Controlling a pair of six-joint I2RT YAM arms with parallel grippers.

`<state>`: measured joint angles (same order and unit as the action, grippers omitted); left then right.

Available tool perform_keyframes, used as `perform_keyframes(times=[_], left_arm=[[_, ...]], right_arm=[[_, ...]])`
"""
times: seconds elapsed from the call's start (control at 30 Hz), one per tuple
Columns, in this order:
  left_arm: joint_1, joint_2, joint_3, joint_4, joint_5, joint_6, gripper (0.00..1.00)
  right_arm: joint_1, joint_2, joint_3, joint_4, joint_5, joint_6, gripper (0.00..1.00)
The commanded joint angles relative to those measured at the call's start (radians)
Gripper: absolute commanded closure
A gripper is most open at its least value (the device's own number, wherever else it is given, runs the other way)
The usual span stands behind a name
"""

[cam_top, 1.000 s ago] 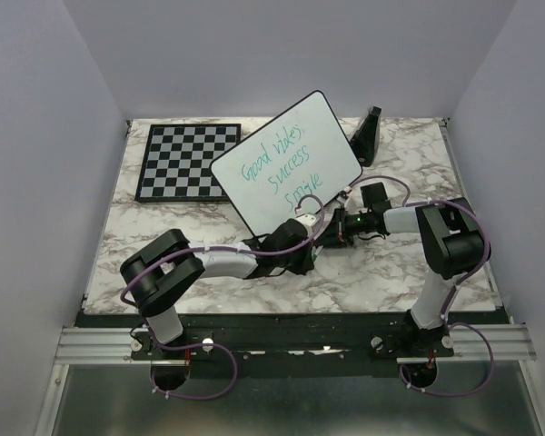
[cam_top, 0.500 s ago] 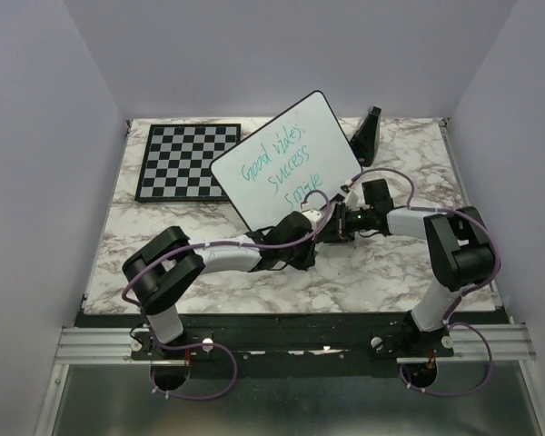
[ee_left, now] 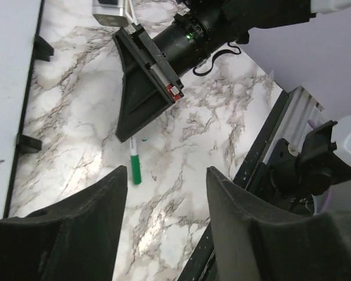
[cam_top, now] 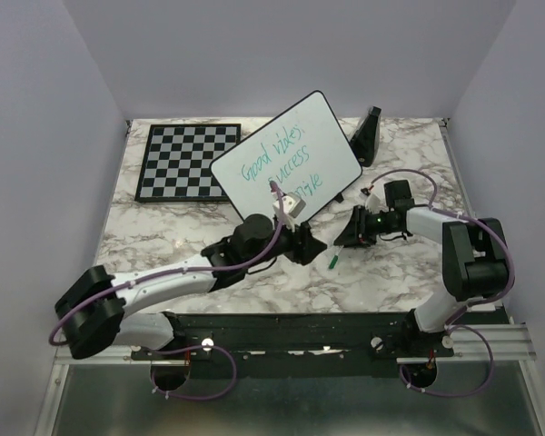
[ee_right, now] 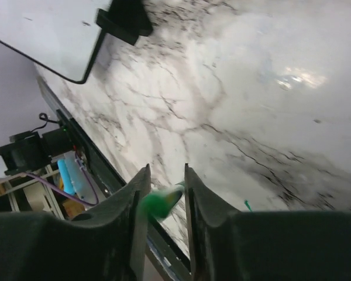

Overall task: Write a sentence on the whiteboard
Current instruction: Put down the whiteboard marker at the center of the board, then reset both arms

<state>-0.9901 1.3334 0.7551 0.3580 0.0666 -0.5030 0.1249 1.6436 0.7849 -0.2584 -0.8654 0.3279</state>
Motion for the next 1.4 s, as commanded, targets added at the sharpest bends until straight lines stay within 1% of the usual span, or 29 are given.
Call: perform_keyframes(times=[0.0,0.03,0.07,0.1,0.13,0.17,0.2,0.37,0.47,0.5,0.53,0.6,0.63,0.67,0.73,0.77,0.8,0.87,0.9,0.93,0.97,1.0,1.03,1.1,1.13,1.17,1.2,1.23,1.37], left_arm=[[-0.001,-0.189,-0.1,-0.056,-0.1,-0.002,0.34],[0.002,-0.273,-0.114,-0.101,-0.134,-0.002,0.27],[0.005,-0.317,-0.138,-0.126,-0.151,-0.006,0.23],[0.013,-0.36,-0.149,-0.154,-0.169,-0.02,0.16],[0.018,-0.443,-0.158,-0.212,-0.188,-0.026,0.12],[0.024,-0.483,-0.171,-0.244,-0.203,-0.034,0.09],[0.034,-0.52,-0.171,-0.279,-0.221,-0.049,0.09],[0.062,-0.715,-0.111,-0.56,-0.376,-0.057,0.02],[0.091,-0.787,-0.068,-0.733,-0.448,-0.049,0.01],[0.105,-0.798,-0.038,-0.772,-0.48,-0.037,0.01],[0.119,-0.812,-0.019,-0.845,-0.491,-0.029,0.01],[0.183,-0.818,0.025,-0.895,-0.507,-0.008,0.01],[0.214,-0.818,0.042,-0.93,-0.502,0.0,0.01],[0.264,-0.815,0.077,-0.942,-0.499,0.012,0.01],[0.33,-0.788,0.118,-0.973,-0.475,0.027,0.01],[0.359,-0.774,0.139,-0.979,-0.455,0.03,0.01],[0.449,-0.754,0.182,-0.982,-0.415,0.047,0.01],[0.56,-0.663,0.233,-0.993,-0.235,0.07,0.01],[0.678,-0.631,0.266,-0.993,-0.17,0.076,0.01],[0.749,-0.584,0.273,-0.97,-0.106,0.089,0.01],[0.807,-0.568,0.273,-0.95,0.015,0.093,0.01],[0.858,-0.556,0.265,-0.932,0.045,0.099,0.01],[0.949,-0.541,0.262,-0.91,0.07,0.107,0.01],[1.016,-0.534,0.256,-0.898,0.122,0.122,0.01],[1.028,-0.545,0.25,-0.884,0.13,0.13,0.01],[1.028,-0.556,0.244,-0.878,0.133,0.144,0.01],[1.028,-0.568,0.221,-0.87,0.143,0.149,0.01],[1.028,-0.595,0.205,-0.852,0.148,0.153,0.01],[1.027,-0.654,0.136,-0.834,0.141,0.169,0.01]], right_arm=[[-0.04,0.022,0.023,-0.137,0.085,-0.127,0.57],[-0.044,0.025,0.03,-0.159,0.091,-0.135,0.53],[-0.045,0.025,0.036,-0.166,0.121,-0.139,0.43],[-0.047,0.024,0.048,-0.174,0.129,-0.15,0.38],[-0.048,0.021,0.053,-0.188,0.138,-0.153,0.32],[-0.048,0.016,0.059,-0.191,0.163,-0.15,0.22],[-0.051,0.009,0.065,-0.194,0.176,-0.159,0.19],[-0.071,-0.047,0.123,-0.216,0.293,-0.203,0.17],[-0.071,-0.134,0.148,-0.246,0.33,-0.318,0.16],[-0.073,-0.158,0.157,-0.264,0.319,-0.457,0.16],[-0.073,-0.189,0.162,-0.309,0.315,-0.519,0.15],[-0.073,-0.308,0.152,-0.335,0.307,-0.684,0.14],[-0.071,-0.361,0.139,-0.335,0.319,-0.714,0.13],[-0.073,-0.472,0.129,-0.331,0.342,-0.739,0.11],[-0.074,-0.571,0.114,-0.299,0.373,-0.75,0.06],[-0.077,-0.618,0.116,-0.286,0.414,-0.736,0.0],[-0.085,-0.669,0.137,-0.28,0.434,-0.706,0.0],[-0.102,-0.691,0.181,-0.301,0.447,-0.675,0.0],[-0.12,-0.694,0.204,-0.314,0.439,-0.65,0.0],[-0.12,-0.702,0.241,-0.326,0.439,-0.633,0.0],[-0.149,-0.706,0.257,-0.328,0.431,-0.613,0.0],[-0.171,-0.715,0.266,-0.326,0.428,-0.572,0.0],[-0.18,-0.728,0.287,-0.324,0.431,-0.546,0.0],[-0.192,-0.735,0.31,-0.317,0.494,-0.447,0.0],[-0.192,-0.74,0.323,-0.317,0.534,-0.413,0.0],[-0.194,-0.743,0.344,-0.315,0.637,-0.374,0.0],[-0.194,-0.745,0.352,-0.308,0.679,-0.299,0.0],[-0.194,-0.743,0.359,-0.303,0.712,-0.284,0.0],[-0.194,-0.748,0.382,-0.3,0.738,-0.248,0.0]])
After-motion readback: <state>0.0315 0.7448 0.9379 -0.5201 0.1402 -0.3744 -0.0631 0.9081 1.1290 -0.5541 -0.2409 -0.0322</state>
